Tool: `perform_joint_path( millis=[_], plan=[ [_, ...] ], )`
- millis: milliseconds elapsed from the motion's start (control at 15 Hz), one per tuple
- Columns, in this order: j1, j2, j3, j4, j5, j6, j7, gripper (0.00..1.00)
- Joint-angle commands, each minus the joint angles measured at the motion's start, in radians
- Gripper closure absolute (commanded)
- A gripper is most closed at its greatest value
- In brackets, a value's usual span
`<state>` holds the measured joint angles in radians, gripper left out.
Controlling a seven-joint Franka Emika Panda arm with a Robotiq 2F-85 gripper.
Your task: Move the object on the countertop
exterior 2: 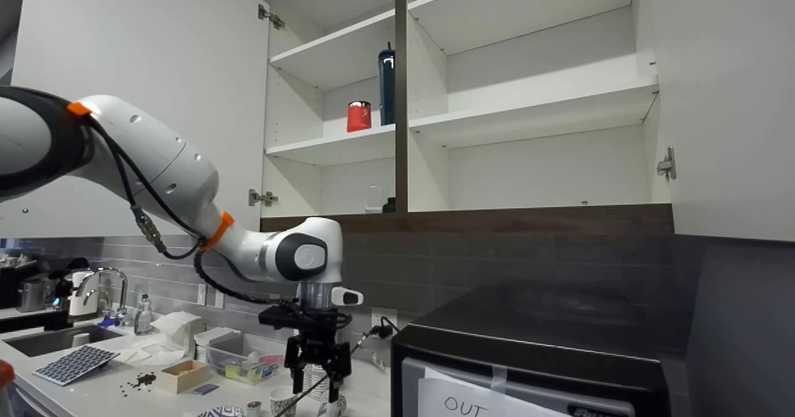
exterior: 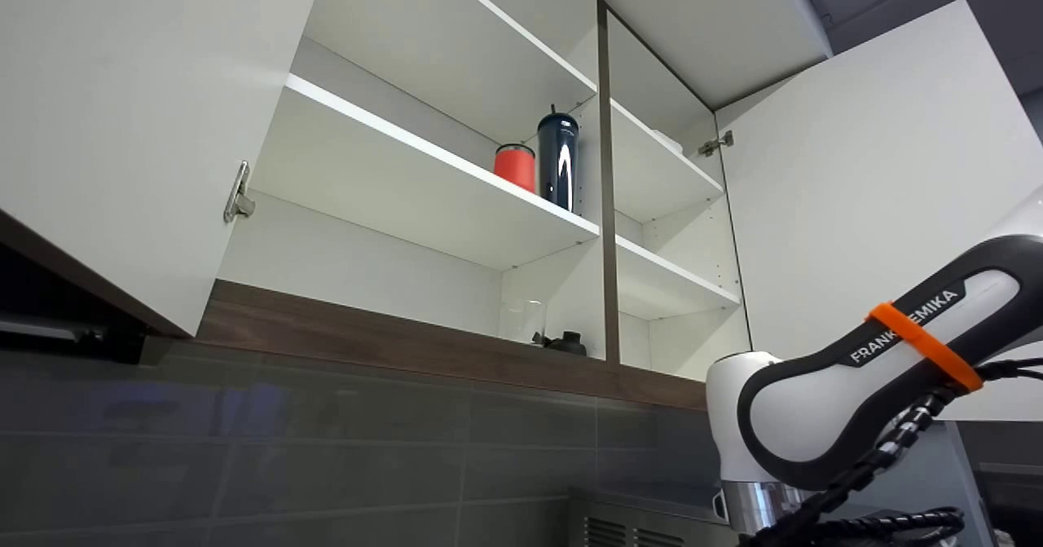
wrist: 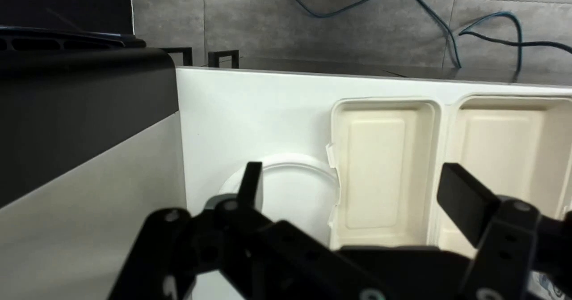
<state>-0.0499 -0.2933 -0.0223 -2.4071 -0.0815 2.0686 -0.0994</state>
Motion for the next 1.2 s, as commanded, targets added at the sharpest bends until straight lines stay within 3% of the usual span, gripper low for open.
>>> perform_joint_path(
  millis=[0,467,867,1133],
  plan=[
    [0.020,0.027,0.003,0.011,-0.004,0.043,0.003,0.00],
    [0.036,0.099,0.011,0.046,0.017,0.095,0.017,0.00],
    [0.035,0.197,0.024,0.109,0.011,0.096,0.119,0.00],
    [0.046,0.284,0.028,0.158,0.110,0.113,0.213,0.00]
  ],
)
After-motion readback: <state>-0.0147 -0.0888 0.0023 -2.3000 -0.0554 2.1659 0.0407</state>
